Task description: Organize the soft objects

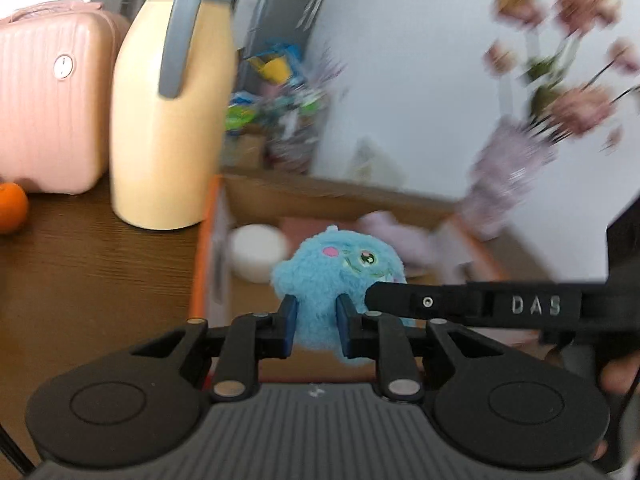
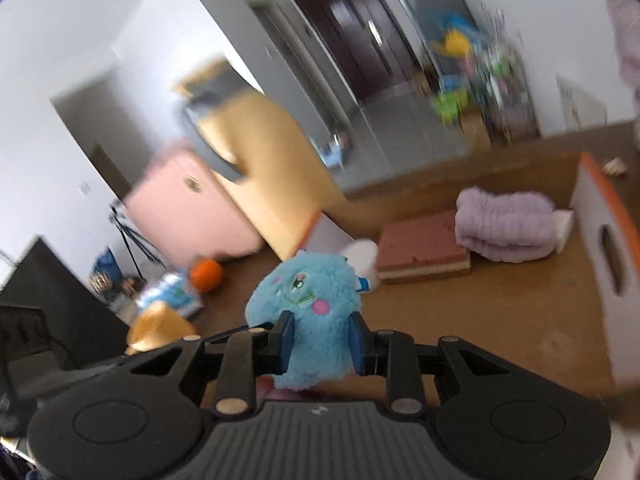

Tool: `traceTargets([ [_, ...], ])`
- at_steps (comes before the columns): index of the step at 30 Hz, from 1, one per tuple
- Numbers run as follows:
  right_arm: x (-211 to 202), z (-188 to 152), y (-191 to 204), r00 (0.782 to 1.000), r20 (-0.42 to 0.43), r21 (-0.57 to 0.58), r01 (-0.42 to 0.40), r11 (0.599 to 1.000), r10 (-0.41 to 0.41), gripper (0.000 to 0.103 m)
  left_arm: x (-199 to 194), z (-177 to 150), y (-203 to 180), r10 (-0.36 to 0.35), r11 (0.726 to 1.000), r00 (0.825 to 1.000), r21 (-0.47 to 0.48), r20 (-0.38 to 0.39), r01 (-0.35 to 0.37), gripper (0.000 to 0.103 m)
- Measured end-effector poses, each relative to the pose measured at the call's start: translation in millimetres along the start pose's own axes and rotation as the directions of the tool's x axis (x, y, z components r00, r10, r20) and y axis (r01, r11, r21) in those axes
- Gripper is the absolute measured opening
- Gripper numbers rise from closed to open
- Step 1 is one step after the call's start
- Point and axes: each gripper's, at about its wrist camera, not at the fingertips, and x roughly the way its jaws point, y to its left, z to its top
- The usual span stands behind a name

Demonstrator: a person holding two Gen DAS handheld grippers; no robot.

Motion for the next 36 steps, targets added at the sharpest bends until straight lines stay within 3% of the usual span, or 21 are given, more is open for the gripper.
traceTargets([
  [5, 85, 30, -29, 0.986, -0.165, 0.064, 0.013, 0.998, -0.002, 0.022, 35, -5, 8, 0.085, 0.988, 0.996, 0.131, -0.040, -0.079, 0.020],
  [7, 108, 31, -40, 0.977, -0.214, 0.092, 0.026, 0.995, -0.006, 0.022, 32, -9, 6, 0.116, 0.973, 0.993, 0.199, 0.009, -0.116, 0.022],
  [10, 123, 25, -42, 0.972, -0.223, 0.064, 0.092, 0.994, -0.076, 0.023, 25, -6, 10, 0.097, 0.977, 0.995, 0.190, 0.028, -0.100, 0.023],
  [17, 119, 18, -27, 0.970, -0.219, -0.003, 0.111, 0.994, -0.109, 0.023, 10, 1, 15, 0.146, 0.971, 0.988, 0.184, 0.055, -0.153, 0.034],
  [21, 81, 30, -18, 0.973, -0.156, -0.067, 0.161, 0.985, -0.170, 0.028, -18, 1, 10, 0.167, 0.969, 0.982, 0.170, 0.093, -0.180, 0.039],
  [25, 17, 35, -6, 0.967, -0.045, -0.147, 0.241, 0.959, -0.250, 0.038, -65, -6, -2, 0.165, 0.969, 0.968, 0.150, 0.188, -0.195, 0.054],
  [26, -1, 35, -4, 0.962, -0.013, -0.160, 0.269, 0.950, -0.274, 0.045, -75, -10, -6, 0.164, 0.969, 0.963, 0.147, 0.215, -0.198, 0.058],
  [28, -40, 27, 1, 0.946, 0.064, -0.194, 0.323, 0.926, -0.317, 0.070, -99, -24, -12, 0.157, 0.970, 0.944, 0.136, 0.291, -0.203, 0.078],
  [30, -74, 10, 6, 0.927, 0.148, -0.229, 0.370, 0.900, -0.343, 0.085, -122, -44, -16, 0.143, 0.977, 0.912, 0.094, 0.385, -0.193, 0.084],
  [33, -120, -26, 11, 0.885, 0.301, -0.258, 0.433, 0.864, -0.354, 0.090, -142, -72, -25, 0.158, 0.973, 0.876, 0.078, 0.456, -0.216, 0.088],
  [36, -151, -62, 14, 0.838, 0.416, -0.268, 0.485, 0.833, -0.354, 0.092, -157, -95, -36, 0.170, 0.965, 0.862, 0.097, 0.477, -0.244, 0.090],
])
